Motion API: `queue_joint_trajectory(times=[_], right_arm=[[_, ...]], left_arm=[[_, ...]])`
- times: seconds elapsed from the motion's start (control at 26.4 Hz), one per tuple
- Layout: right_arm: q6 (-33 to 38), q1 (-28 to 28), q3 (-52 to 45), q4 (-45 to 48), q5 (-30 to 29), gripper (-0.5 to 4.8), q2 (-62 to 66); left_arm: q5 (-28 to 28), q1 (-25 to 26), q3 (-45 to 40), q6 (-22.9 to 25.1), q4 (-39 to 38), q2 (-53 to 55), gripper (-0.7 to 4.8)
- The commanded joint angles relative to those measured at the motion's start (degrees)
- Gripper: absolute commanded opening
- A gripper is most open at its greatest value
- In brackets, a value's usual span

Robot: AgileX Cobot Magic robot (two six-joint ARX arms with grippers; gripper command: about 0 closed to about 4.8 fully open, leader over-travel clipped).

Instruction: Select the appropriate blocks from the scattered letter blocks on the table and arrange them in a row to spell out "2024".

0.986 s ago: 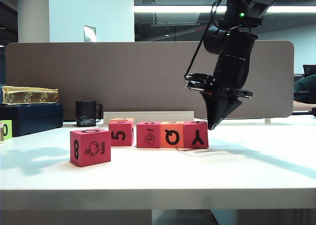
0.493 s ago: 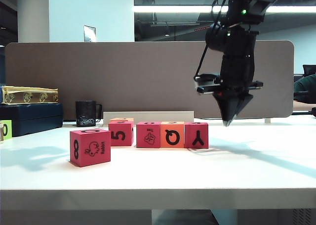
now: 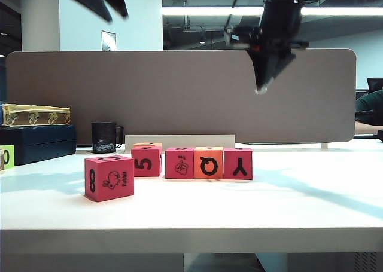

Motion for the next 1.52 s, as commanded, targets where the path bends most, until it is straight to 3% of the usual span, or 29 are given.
queue_joint_trajectory(times=[0.04,0.15,0.27,0.42,0.76,1.52], right_arm=[[-0.2,1.4,3.0,-2.5,-1.4,-0.06,-0.9],[-0.2,3.0,4.7,-4.1,-1.4,-0.06,-1.9],[-0.2,4.3,5.1,-6.8,-2.9,-0.06,-3.1],[-0.2,5.3,5.2,-9.0,-2.9,-0.06,-4.6],[-0.1,10.1,6.0,-9.0,-3.4,-0.06,-10.3],[0.3,14.9,6.5,-10.6,-5.9,-0.06,-11.7]], left_arm=[[0.2,0.1,0.0,-0.8,2.4,4.1,2.72],[0.4,0.1,0.1,-3.8,5.5,8.8,2.72],[0.0,0.1,0.1,-3.5,7.6,11.6,2.6],[0.0,0.2,0.1,-1.0,9.0,12.7,1.62],[0.3,2.0,0.0,-1.1,14.3,13.3,-0.06],[4.6,2.1,0.0,-1.3,19.2,27.0,-0.06]])
